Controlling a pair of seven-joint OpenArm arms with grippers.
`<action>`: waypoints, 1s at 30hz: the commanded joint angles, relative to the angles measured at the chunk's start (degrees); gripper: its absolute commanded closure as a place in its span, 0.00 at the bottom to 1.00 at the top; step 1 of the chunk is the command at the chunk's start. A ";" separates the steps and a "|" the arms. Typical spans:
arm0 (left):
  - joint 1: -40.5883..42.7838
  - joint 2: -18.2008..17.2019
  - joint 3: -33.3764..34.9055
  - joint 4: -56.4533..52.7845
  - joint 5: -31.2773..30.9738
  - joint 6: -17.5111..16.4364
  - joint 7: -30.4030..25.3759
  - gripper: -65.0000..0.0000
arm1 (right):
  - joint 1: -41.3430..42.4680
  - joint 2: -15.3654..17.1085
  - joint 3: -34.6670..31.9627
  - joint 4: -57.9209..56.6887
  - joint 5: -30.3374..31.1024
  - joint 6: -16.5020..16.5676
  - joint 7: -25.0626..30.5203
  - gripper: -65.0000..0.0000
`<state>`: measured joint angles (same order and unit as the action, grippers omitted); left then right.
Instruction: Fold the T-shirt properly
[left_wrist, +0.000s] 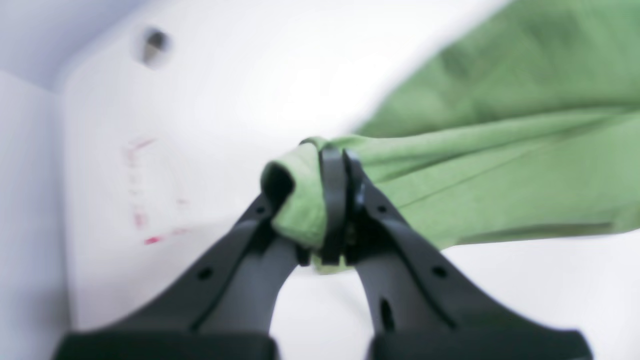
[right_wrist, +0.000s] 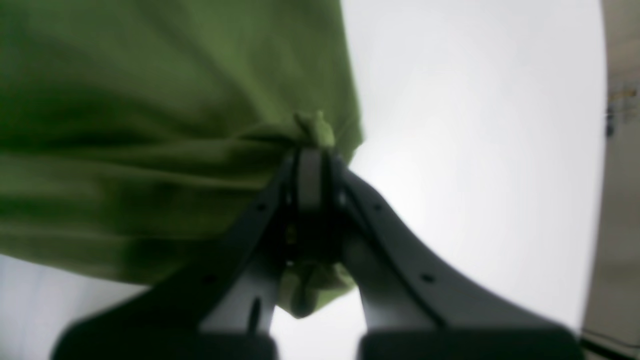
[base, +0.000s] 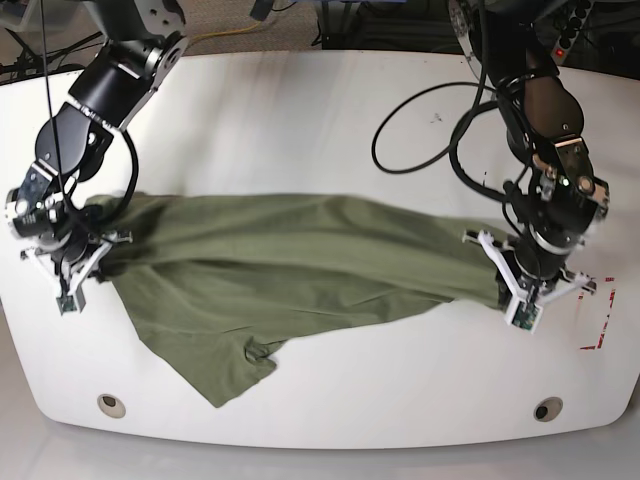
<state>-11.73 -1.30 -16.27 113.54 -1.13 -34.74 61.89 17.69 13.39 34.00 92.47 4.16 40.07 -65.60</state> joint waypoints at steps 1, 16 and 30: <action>-6.87 -0.50 -0.04 0.00 -0.15 2.79 0.22 1.00 | 6.00 3.62 -3.10 -1.52 -0.25 -0.07 0.94 1.00; -35.53 -9.21 -0.12 -0.70 -0.32 4.98 6.38 1.00 | 33.78 8.63 -21.30 -4.77 -0.16 -0.07 0.68 1.00; -44.58 -17.12 4.98 -6.15 -0.59 -1.87 5.85 1.00 | 39.14 10.74 -24.72 -0.73 0.36 -0.07 -3.36 1.00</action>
<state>-56.64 -17.80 -10.98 106.87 -2.63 -35.83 68.36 57.56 22.83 8.75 89.65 5.28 40.38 -68.20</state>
